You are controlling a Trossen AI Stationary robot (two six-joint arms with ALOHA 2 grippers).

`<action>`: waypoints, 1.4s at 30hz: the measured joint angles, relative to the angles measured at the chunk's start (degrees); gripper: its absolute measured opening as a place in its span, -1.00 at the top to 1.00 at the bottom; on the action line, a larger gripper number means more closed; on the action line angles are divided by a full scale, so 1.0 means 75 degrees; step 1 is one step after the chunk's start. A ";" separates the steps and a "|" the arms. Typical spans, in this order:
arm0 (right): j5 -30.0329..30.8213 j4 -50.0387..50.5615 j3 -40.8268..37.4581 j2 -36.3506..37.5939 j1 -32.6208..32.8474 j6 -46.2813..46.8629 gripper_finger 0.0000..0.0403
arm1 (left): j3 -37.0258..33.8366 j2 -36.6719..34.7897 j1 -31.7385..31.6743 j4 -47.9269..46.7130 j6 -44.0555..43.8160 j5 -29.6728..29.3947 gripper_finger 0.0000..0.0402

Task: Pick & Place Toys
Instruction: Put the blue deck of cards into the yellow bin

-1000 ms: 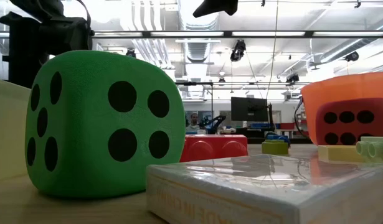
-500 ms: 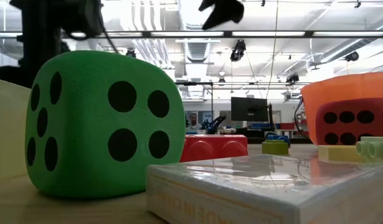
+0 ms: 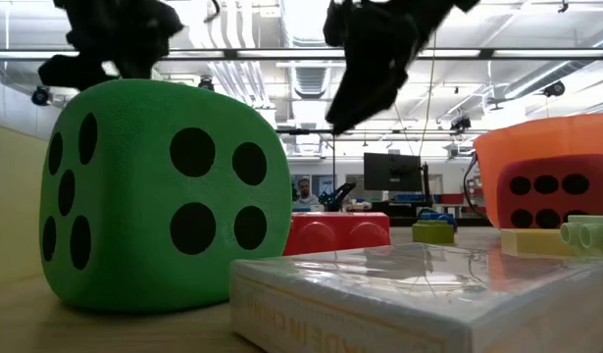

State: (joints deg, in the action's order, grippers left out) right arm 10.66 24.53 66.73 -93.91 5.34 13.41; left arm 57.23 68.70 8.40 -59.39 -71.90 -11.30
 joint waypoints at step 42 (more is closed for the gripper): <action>-0.0287 0.0019 -0.0451 -0.1494 0.0139 0.0653 -0.57 | -0.0130 -0.1200 0.0082 0.1147 -0.0009 -0.0118 -0.17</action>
State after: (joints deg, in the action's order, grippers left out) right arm 8.50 24.68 63.35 -105.11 6.38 18.30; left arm 56.25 59.70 9.02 -50.78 -71.96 -12.19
